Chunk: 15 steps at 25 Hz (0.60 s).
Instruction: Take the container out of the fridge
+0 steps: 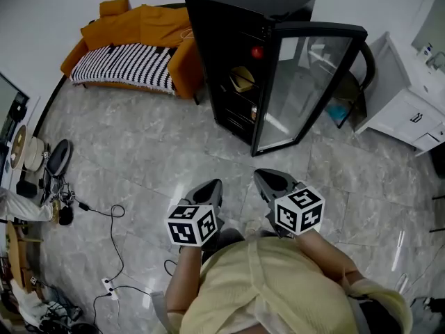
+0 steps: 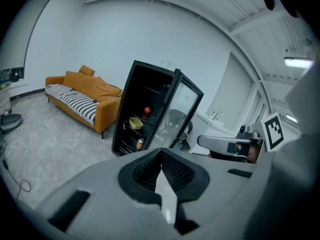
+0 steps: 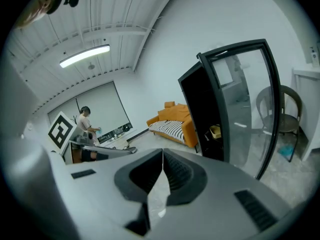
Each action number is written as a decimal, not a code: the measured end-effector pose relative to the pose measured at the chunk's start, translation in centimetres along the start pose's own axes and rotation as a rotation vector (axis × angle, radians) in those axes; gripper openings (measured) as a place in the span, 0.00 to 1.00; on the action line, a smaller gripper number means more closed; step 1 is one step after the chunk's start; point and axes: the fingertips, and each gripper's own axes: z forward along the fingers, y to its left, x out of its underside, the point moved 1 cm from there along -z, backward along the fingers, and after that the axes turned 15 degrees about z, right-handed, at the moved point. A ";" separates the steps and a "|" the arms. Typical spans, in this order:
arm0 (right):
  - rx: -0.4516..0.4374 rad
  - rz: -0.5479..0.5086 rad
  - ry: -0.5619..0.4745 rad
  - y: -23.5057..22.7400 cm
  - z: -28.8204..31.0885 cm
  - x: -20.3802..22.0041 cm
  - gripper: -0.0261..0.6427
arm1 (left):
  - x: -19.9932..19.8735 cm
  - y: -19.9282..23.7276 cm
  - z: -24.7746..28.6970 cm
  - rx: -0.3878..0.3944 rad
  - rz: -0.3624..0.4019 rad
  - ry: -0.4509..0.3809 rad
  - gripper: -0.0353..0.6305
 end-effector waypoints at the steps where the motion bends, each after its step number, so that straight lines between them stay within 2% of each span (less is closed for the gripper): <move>1: -0.005 0.000 0.001 -0.1 0.2 -0.2 0.08 | -0.2 0.0 0.2 0.002 -0.014 0.002 0.09; 7: -0.013 0.011 0.010 -0.6 1.4 -0.6 0.08 | -0.5 0.7 0.5 -0.059 0.071 0.038 0.09; 11: -0.028 0.009 0.017 -0.2 2.6 -0.5 0.08 | -1.0 0.9 0.7 -0.021 0.048 -0.001 0.09; 15: -0.009 0.001 0.007 -0.6 3.9 -1.0 0.08 | -1.4 2.3 1.9 -0.003 0.093 -0.007 0.09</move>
